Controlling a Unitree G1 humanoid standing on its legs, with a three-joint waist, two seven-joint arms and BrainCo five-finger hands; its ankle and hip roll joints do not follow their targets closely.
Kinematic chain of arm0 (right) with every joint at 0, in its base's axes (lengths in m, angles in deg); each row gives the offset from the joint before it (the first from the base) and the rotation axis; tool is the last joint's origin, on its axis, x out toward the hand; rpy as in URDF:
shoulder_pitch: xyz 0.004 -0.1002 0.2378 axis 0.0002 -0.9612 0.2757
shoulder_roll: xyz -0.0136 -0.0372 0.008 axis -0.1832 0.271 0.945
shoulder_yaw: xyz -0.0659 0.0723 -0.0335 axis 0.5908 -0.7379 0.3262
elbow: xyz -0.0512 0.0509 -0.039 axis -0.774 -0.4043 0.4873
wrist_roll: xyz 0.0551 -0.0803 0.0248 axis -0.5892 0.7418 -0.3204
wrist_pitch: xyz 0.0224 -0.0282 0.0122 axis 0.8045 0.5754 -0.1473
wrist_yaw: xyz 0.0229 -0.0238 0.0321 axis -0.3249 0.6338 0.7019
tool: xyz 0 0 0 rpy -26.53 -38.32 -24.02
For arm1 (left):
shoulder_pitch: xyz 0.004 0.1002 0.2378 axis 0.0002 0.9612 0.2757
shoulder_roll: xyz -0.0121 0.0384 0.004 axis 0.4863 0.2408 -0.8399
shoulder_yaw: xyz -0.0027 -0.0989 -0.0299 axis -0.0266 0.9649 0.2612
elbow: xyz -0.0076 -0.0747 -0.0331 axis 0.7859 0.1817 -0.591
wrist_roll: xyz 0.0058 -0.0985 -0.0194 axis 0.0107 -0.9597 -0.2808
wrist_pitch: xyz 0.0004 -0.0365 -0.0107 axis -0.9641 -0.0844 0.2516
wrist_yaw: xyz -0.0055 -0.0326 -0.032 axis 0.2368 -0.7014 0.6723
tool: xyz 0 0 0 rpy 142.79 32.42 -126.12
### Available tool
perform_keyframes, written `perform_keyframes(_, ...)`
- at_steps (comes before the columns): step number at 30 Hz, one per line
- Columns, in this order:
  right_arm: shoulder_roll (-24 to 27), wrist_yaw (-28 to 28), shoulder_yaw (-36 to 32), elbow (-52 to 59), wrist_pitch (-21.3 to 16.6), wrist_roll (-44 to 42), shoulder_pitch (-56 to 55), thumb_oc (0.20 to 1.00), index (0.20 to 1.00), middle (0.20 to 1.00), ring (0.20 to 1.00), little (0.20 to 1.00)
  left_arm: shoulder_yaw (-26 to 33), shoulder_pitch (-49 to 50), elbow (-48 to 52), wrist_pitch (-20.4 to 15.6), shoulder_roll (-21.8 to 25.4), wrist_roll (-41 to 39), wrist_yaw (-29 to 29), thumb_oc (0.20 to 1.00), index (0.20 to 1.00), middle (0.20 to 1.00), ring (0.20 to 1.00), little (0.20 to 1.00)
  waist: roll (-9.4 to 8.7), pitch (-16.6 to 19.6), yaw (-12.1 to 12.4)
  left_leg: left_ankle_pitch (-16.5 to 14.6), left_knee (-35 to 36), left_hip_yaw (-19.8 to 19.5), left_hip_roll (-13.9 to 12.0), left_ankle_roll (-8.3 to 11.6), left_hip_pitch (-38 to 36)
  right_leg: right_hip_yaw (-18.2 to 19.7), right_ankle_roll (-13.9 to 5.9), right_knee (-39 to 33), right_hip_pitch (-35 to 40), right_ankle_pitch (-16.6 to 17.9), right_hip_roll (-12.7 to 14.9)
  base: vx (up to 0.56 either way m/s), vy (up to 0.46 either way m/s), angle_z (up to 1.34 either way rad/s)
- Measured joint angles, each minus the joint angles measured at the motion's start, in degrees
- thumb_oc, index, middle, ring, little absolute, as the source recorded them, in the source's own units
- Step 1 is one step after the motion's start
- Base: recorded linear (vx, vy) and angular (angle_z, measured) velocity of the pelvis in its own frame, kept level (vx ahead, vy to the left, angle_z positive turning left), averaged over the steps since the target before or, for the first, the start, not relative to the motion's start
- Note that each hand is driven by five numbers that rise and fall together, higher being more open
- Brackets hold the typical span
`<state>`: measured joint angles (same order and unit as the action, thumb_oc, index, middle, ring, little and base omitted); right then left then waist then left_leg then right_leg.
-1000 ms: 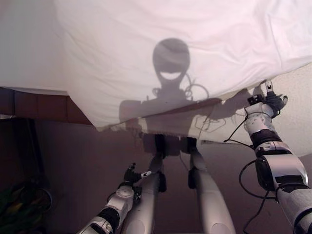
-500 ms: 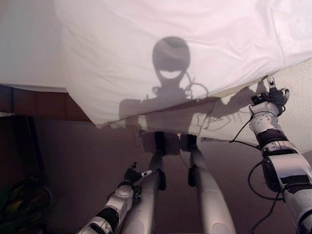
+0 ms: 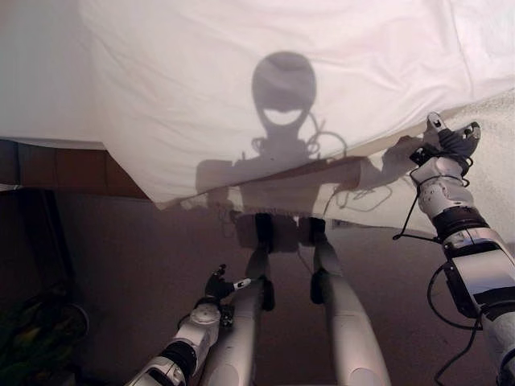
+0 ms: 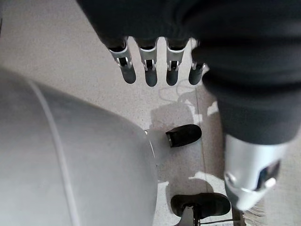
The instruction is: Make the bed
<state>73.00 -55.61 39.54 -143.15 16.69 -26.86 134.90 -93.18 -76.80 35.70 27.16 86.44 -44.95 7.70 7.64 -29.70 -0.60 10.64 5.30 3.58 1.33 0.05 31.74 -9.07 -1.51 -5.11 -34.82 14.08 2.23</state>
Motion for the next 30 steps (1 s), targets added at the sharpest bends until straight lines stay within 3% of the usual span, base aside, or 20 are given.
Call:
perform_keyframes(9, 0.5, -0.1, -0.6, 0.0, 0.7, 0.6, -0.6, 1.0, 1.0, 1.0, 1.0, 1.0, 0.0, 0.0, -0.1, 0.2, 0.0, 0.0, -1.1, 1.0, 1.0, 1.0, 1.0, 1.0, -0.07, -0.1, 0.0, 0.3, -0.2, -0.7, 0.0, 0.1, -1.2, -0.9, 0.36, 0.0, 1.6, 0.3, 0.0, 0.0, 0.031, 0.04)
perform_keyframes(14, -3.8, -0.6, -7.1, 5.6, -4.0, -5.3, -3.8, 1.0, 1.0, 1.0, 1.0, 1.0, 0.0, -0.3, -1.2, 2.3, -0.8, 0.0, -2.1, 1.0, 1.0, 1.0, 1.0, 1.0, -0.29, -0.2, -0.4, 0.2, -0.1, -0.7, 0.0, 0.13, -3.4, -0.9, 0.11, 0.1, 3.7, 0.0, 0.0, -0.01, 0.045, 0.01)
perform_keyframes(17, -6.7, -2.6, -9.6, 12.5, -6.1, -5.3, -7.8, 1.0, 1.0, 1.0, 1.0, 1.0, 0.0, -0.2, -1.4, 3.0, -0.7, 0.0, -2.6, 1.0, 1.0, 1.0, 1.0, 1.0, -0.59, -0.4, -1.2, 0.2, -0.1, -0.7, 0.0, 0.13, -4.3, -0.8, 0.09, 0.0, 4.7, 0.0, 0.1, -0.02, 0.054, 0.02)
perform_keyframes(22, -12.1, -11.3, -12.5, 15.5, -11.8, -5.2, -7.9, 1.0, 1.0, 1.0, 1.0, 1.0, 0.0, -0.2, -0.8, 3.5, -0.7, 0.0, -4.5, 1.0, 1.0, 1.0, 1.0, 1.0, -0.93, -0.4, -1.7, 0.3, -0.2, 0.3, 0.2, 0.08, -5.3, 0.1, 0.06, 0.0, 5.4, 0.0, 0.2, -0.03, 0.044, -0.05)
perform_keyframes(27, -13.1, -17.5, -13.0, 20.0, -12.2, -0.2, -8.5, 1.0, 1.0, 1.0, 1.0, 1.0, -0.1, -0.2, -0.2, 3.9, -0.7, 0.1, -5.5, 1.0, 1.0, 1.0, 1.0, 1.0, -1.23, -0.5, -1.7, 0.3, -0.2, 1.0, 0.2, 0.03, -5.6, 0.7, 0.04, 0.0, 5.4, 0.0, 0.2, -0.01, 0.017, -0.04)
perform_keyframes(30, -12.9, -17.6, -12.6, 23.9, -11.9, 3.9, -9.2, 1.0, 1.0, 1.0, 1.0, 1.0, 0.0, -0.2, 0.1, 3.7, -0.8, 0.1, -5.5, 1.0, 1.0, 1.0, 1.0, 1.0, -1.24, -0.5, -1.8, 0.3, -0.2, 1.1, 0.2, 0.03, -5.6, 0.8, 0.04, 0.0, 5.4, 0.0, 0.2, 0.0, 0.0, 0.0)
